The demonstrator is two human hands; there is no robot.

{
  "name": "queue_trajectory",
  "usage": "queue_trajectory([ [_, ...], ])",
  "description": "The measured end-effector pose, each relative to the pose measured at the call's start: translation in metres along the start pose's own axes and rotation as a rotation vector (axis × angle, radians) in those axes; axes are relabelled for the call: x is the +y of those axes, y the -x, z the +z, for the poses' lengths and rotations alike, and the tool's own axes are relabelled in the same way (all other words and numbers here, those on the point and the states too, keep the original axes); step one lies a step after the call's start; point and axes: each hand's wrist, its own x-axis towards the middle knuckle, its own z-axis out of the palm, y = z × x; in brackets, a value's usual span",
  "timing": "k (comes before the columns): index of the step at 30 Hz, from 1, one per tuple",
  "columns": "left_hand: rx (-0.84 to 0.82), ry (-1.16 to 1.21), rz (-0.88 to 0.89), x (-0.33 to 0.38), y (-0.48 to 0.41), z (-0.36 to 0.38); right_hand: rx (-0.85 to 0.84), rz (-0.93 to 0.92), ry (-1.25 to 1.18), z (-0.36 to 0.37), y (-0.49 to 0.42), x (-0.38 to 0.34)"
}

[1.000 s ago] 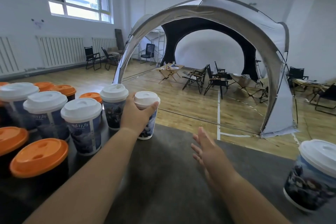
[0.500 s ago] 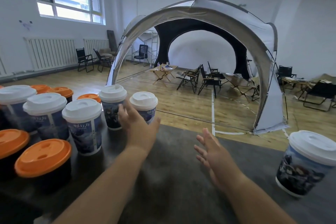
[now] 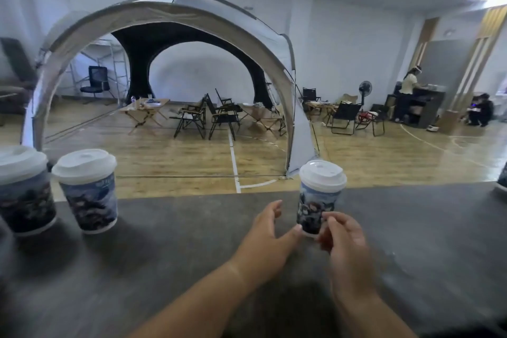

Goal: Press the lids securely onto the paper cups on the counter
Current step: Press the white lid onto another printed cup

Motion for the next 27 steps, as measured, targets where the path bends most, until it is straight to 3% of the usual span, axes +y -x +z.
queue_trajectory([
  [3,-0.005,0.126,0.064,0.028,-0.02,0.027,0.176,-0.107,-0.024,-0.027,-0.023,-0.01],
  [5,0.046,0.198,0.093,0.044,-0.036,0.041,0.094,-0.035,0.028,-0.033,-0.04,-0.019],
  [9,0.086,0.357,0.028,0.06,-0.056,0.055,-0.289,0.106,0.006,-0.042,-0.067,-0.016],
  [14,0.17,0.287,0.069,0.059,-0.031,0.055,-0.485,0.202,-0.146,-0.035,-0.053,-0.011],
  [18,0.194,0.395,0.092,0.05,-0.011,0.055,-0.545,0.152,-0.095,-0.047,-0.036,-0.007],
  [22,0.229,0.412,0.112,0.05,-0.009,0.055,-0.479,0.164,-0.079,-0.044,-0.062,-0.029],
  [24,0.258,0.394,0.126,0.051,-0.009,0.057,-0.455,0.244,-0.066,-0.034,-0.088,-0.044],
  [27,0.255,0.373,0.114,0.055,-0.011,0.057,-0.583,0.392,-0.004,-0.019,-0.11,-0.06],
])
